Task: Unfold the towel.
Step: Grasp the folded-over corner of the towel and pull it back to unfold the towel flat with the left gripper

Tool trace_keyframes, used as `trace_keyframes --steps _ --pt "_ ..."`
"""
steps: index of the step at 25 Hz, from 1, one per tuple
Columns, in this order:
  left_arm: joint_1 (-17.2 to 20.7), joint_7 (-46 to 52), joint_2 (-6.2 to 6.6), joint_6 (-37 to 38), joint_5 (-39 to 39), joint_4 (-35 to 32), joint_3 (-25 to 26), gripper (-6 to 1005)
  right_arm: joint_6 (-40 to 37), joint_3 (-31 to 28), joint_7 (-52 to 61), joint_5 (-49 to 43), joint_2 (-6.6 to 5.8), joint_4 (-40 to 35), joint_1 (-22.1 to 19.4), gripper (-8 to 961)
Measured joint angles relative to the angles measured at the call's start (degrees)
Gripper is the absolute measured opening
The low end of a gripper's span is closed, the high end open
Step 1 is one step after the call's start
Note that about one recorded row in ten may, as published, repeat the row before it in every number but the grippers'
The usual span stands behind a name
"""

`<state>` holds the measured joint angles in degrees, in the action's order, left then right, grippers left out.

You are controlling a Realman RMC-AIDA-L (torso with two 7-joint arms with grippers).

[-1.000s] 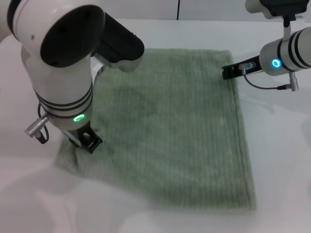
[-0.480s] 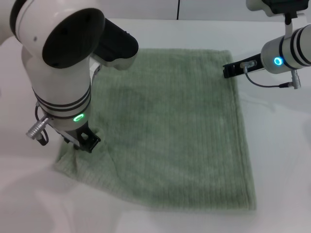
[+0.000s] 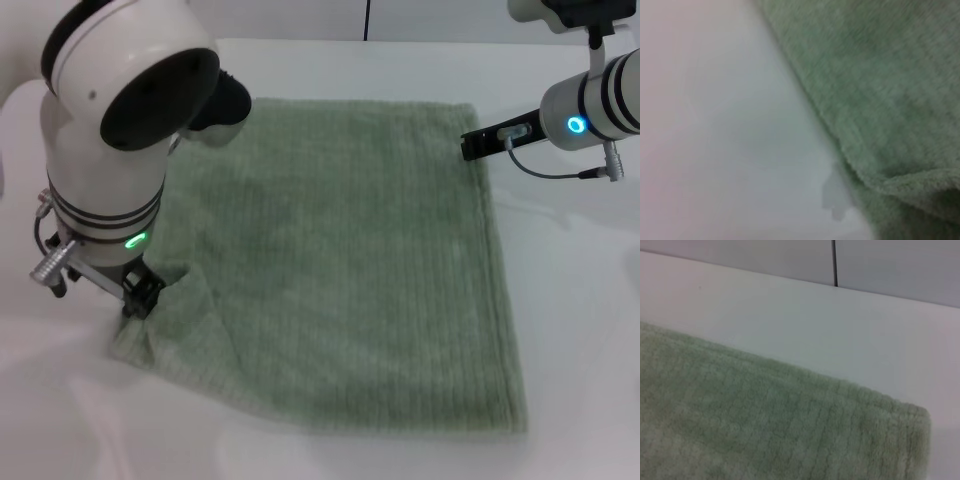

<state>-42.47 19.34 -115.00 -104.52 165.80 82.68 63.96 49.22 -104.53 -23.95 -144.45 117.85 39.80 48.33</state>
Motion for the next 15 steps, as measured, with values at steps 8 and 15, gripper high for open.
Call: trace_keyframes --steps 8,15 --pt "-0.24 1.14 0.44 -2.34 -0.03 -0.10 -0.63 635 0.10 -0.16 -0.11 0.00 -0.13 1.83 -0.03 -1" --pt "0.37 3.90 2.10 -2.81 -0.03 -1.21 -2.00 635 -0.24 -0.37 -1.33 0.40 -0.16 3.21 -0.07 -1"
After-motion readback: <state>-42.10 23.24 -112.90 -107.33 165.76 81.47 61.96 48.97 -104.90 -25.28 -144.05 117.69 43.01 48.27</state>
